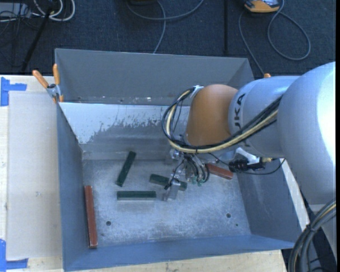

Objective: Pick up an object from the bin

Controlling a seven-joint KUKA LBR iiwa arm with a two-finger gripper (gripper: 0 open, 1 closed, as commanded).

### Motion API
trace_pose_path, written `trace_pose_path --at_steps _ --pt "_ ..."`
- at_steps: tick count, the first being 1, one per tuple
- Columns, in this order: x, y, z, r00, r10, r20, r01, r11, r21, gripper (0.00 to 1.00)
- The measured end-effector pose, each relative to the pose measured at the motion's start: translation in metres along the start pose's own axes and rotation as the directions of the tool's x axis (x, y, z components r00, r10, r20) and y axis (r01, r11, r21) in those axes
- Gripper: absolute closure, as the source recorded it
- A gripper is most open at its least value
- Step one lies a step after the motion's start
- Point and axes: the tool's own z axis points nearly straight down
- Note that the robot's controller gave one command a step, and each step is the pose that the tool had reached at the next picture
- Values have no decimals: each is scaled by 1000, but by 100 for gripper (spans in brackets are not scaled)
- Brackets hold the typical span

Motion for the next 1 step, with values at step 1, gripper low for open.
trace_pose_path --at_steps 1 --pt "0 0 -1 1000 0 1 0 1000 -1 100"
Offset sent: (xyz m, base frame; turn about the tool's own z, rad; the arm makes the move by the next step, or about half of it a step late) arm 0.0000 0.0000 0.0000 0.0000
